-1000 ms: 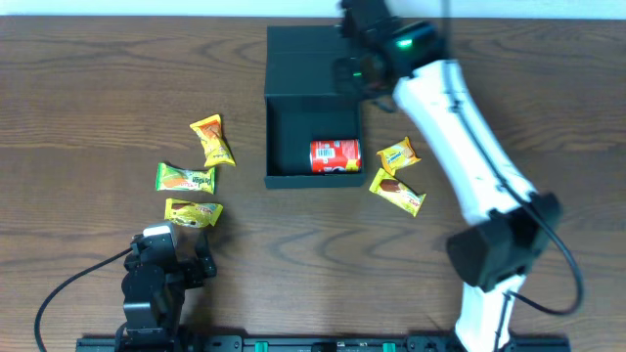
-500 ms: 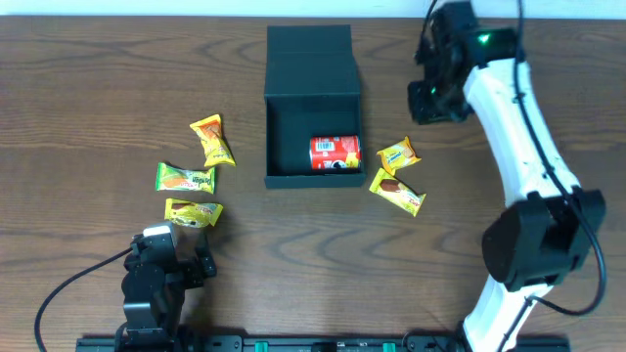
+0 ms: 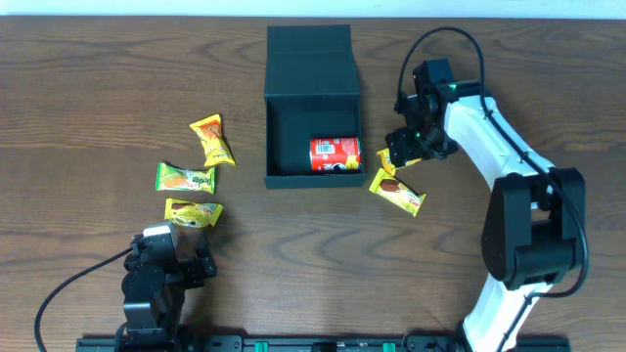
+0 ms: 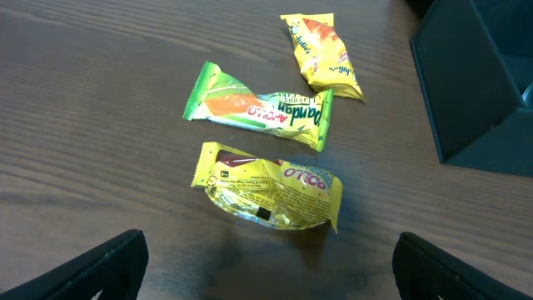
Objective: Pack container
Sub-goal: 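Grasp the yellow Julie's Lemond packet with the right gripper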
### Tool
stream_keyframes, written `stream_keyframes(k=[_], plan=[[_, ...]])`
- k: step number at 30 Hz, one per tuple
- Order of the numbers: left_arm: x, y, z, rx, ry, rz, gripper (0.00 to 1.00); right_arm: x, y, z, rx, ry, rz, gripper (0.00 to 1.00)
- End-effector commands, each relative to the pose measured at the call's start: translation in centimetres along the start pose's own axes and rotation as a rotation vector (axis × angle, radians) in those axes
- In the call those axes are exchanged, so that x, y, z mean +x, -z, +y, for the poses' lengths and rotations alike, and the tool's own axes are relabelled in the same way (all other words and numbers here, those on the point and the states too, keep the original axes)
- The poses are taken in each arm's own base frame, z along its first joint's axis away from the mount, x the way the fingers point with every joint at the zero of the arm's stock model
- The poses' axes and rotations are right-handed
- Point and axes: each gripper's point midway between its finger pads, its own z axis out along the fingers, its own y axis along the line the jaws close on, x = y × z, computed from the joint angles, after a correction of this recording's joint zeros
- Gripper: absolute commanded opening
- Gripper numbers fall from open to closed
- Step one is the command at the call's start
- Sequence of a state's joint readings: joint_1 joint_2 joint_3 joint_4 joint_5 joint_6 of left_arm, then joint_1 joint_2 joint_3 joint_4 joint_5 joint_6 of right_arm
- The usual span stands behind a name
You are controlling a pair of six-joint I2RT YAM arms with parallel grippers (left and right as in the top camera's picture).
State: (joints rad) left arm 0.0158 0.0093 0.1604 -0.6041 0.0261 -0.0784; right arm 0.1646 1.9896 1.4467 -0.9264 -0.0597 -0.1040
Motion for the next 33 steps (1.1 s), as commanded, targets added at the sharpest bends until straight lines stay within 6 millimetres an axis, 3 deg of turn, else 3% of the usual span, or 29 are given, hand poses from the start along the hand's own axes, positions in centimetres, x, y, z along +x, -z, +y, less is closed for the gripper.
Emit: stream_keyframes(k=[1,3,11,33], plan=[[0.2,-0.1,0.1,-0.005,-0.006,0.005,0.95,0.2,-0.4,0.5,-0.034,0.048,-0.005,0.93],[0.2,-0.1,0.1,-0.005,-0.006,0.005,0.95,0.0,-0.6,0.6,-0.032,0.054,-0.018,0.99],[0.2,-0.1,0.1,-0.005,-0.006,0.005,0.95,-1.5,-0.7,1.2,-0.026,0.103,-0.077,0.99],[0.2,-0.1,0.1,-0.005,-0.006,0.005,0.95,-1.8,-1.6,1.1,0.032,0.163,-0.072,0.99]])
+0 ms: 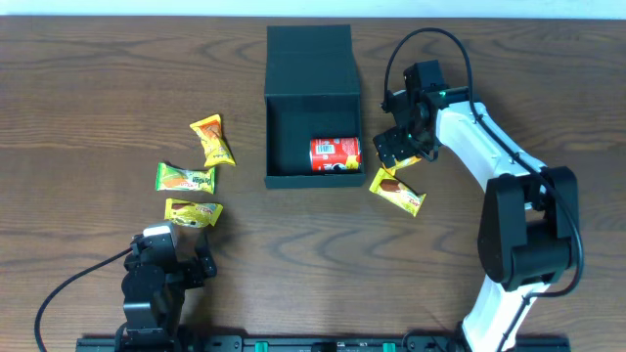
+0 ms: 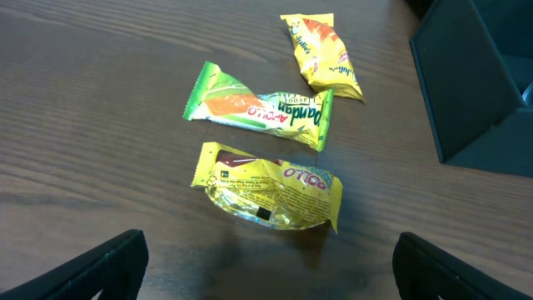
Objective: Pack container
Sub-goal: 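Grasp the yellow Julie's Lemond packet with the right gripper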
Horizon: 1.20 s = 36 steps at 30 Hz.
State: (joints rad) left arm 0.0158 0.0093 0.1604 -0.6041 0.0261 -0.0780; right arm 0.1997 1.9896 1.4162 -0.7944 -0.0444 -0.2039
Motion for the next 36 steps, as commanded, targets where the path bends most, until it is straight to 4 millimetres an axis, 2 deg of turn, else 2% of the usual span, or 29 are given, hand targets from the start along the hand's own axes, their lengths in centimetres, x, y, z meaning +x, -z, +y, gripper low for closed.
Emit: stream_keyframes(k=[1,21,22,26,31,34,36], plan=[[0.2,-0.1,0.1,-0.005,-0.006,0.005,0.95,0.5,-1.0,0.3,0.004,0.024,0.03,0.99],[0.2,-0.1,0.1,-0.005,-0.006,0.005,0.95,1.3,-2.8,0.4,-0.007,0.023,0.073,0.96],[0.2,-0.1,0.1,-0.005,-0.006,0.005,0.95,1.3,-2.8,0.4,-0.006,0.023,0.073,0.94],[0.2,-0.1,0.1,-0.005,-0.006,0.005,0.95,1.2,-2.9,0.4,-0.006,0.022,0.07,0.75],[0.2,-0.1,0.1,-0.005,-0.006,0.005,0.95,1.1,-2.9,0.4,-0.005,0.022,0.066,0.74],[0.2,-0.1,0.1,-0.005,-0.006,0.005,0.95,1.1,-2.9,0.4,-0.005,0.021,0.066,0.67],[0.2,-0.1,0.1,-0.005,-0.006,0.005,0.95,1.1,-2.9,0.4,-0.005,0.019,0.066,0.66]])
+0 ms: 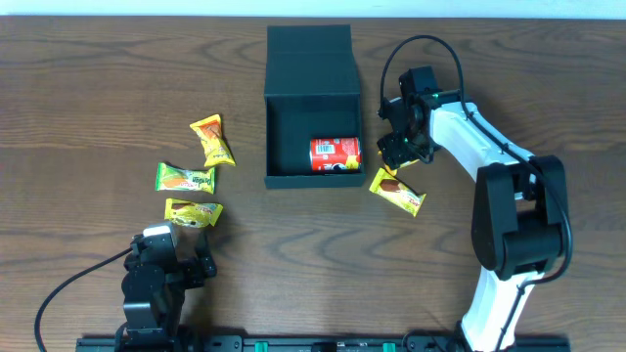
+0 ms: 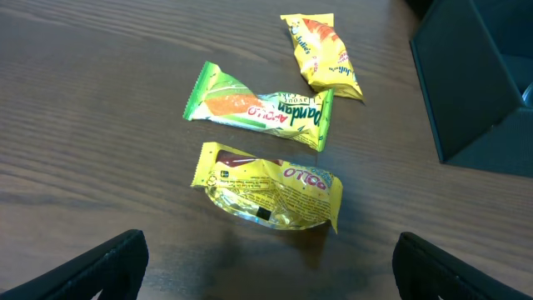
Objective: Pack container
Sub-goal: 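Grasp the yellow Julie's Lemond packet with the right gripper, then carry the Lemond packet into the box and release it beside the can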
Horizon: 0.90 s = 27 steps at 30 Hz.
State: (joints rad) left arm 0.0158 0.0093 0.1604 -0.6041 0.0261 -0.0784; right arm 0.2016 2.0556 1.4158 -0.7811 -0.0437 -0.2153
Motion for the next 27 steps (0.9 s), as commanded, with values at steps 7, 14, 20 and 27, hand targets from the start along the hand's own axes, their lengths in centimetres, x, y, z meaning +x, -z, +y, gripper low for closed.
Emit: stream_keyframes(k=[7,14,20,27], plan=[[0.2,-0.1,0.1,-0.005,-0.006,0.005,0.95,0.2,-0.5,0.2,0.006,0.007,0.013,0.56],[0.2,-0.1,0.1,-0.005,-0.006,0.005,0.95,-0.1,-0.3,0.2,0.007,-0.028,0.005,0.54],[0.2,-0.1,0.1,-0.005,-0.006,0.005,0.95,-3.5,3.4,-0.3,0.011,-0.048,-0.062,0.46],[0.2,-0.1,0.1,-0.005,-0.006,0.005,0.95,-9.5,12.0,0.5,-0.034,-0.026,-0.232,0.43]])
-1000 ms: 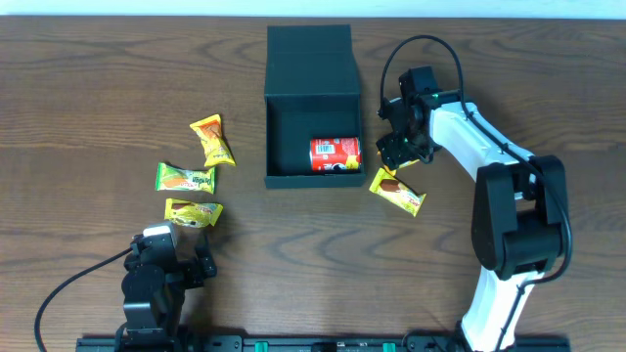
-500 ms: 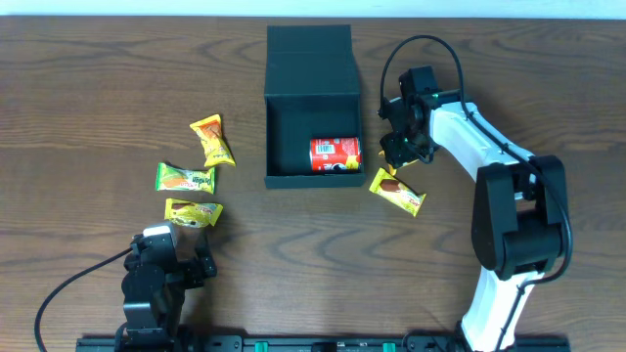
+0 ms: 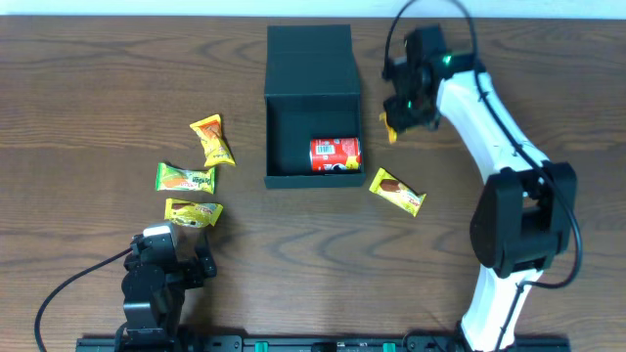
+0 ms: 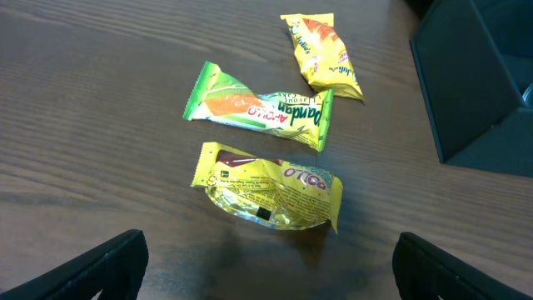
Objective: Pack container
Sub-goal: 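Carry the Lemond packet into the box and release it beside the can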
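An open dark box [image 3: 284, 117] stands at the table's middle with its lid folded back and a red packet [image 3: 335, 154] in its near right corner. My right gripper [image 3: 394, 119] hovers just right of the box's right wall, shut on a small yellow snack packet [image 3: 388, 128]. A second yellow packet [image 3: 396, 193] lies on the table near the box's front right corner. My left gripper [image 4: 266, 279] rests open at the near left, its fingers [image 4: 104, 267] wide apart, just short of a yellow packet [image 4: 271, 187].
Left of the box lie three packets: an orange-yellow one [image 3: 212, 140], a green one [image 3: 186, 178] and a yellow one [image 3: 193, 211]. The green packet [image 4: 258, 107] and the orange-yellow packet [image 4: 321, 57] also show in the left wrist view, with the box's corner [image 4: 475, 83] at right.
My right gripper was low at the yellow packet beside the box's front right corner. It is now farther back and higher, with that packet off the table in its grip. The left arm is unchanged.
Two yellow packets lay right of the box, with my right gripper over the farther one. It stayed at that packet through the following moments, shifting slightly left. Now one packet lies on the table and the other hangs in the gripper beside the box. The left arm stayed still.
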### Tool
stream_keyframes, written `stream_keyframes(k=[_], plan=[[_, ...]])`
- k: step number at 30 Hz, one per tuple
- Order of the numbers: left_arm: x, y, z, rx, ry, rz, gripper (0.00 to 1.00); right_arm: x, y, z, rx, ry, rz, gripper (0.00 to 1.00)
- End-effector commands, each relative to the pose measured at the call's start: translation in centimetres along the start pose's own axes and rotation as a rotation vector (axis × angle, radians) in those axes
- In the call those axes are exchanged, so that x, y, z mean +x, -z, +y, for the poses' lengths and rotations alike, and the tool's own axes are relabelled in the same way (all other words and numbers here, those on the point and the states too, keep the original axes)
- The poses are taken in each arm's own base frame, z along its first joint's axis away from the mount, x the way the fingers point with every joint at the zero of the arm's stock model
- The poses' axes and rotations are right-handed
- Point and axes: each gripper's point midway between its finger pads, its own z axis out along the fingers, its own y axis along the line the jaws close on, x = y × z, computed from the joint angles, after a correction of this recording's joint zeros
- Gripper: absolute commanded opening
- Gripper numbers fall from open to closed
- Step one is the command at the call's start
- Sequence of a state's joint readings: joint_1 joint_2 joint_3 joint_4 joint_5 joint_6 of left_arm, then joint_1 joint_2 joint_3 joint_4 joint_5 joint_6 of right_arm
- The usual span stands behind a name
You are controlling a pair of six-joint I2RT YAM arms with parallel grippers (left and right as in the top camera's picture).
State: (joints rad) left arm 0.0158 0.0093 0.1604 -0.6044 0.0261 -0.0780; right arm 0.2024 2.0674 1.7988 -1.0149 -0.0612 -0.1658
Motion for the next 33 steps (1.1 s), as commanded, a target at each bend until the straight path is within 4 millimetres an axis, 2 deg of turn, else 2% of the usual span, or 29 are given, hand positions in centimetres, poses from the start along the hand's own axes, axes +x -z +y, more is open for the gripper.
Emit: stream_keyframes(k=[1,4,6,12,16,19,25,33], plan=[[0.2,-0.1,0.1,-0.005,-0.006,0.004,0.95,-4.0,4.2,2.0,-0.06,0.023,-0.125,0.44],[0.2,-0.1,0.1,-0.005,-0.006,0.004,0.95,-6.3,7.3,4.5,-0.099,0.079,-0.202,0.41],[0.2,-0.1,0.1,-0.005,-0.006,0.004,0.95,-7.1,8.4,7.3,-0.133,0.165,-0.234,0.39],[0.2,-0.1,0.1,-0.005,-0.006,0.004,0.95,-6.0,7.7,15.2,-0.181,0.409,-0.212,0.39],[0.2,-0.1,0.1,-0.005,-0.006,0.004,0.95,-4.8,6.5,18.5,-0.175,0.535,-0.173,0.38],[0.2,-0.1,0.1,-0.005,-0.006,0.004,0.95,-3.9,5.2,19.9,-0.175,0.583,-0.135,0.38],[0.2,-0.1,0.1,-0.005,-0.006,0.004,0.95,-1.4,2.3,21.6,-0.188,0.678,-0.02,0.39],[0.2,-0.1,0.1,-0.005,-0.006,0.004,0.95,-0.2,-0.5,22.9,-0.135,0.734,0.046,0.38]])
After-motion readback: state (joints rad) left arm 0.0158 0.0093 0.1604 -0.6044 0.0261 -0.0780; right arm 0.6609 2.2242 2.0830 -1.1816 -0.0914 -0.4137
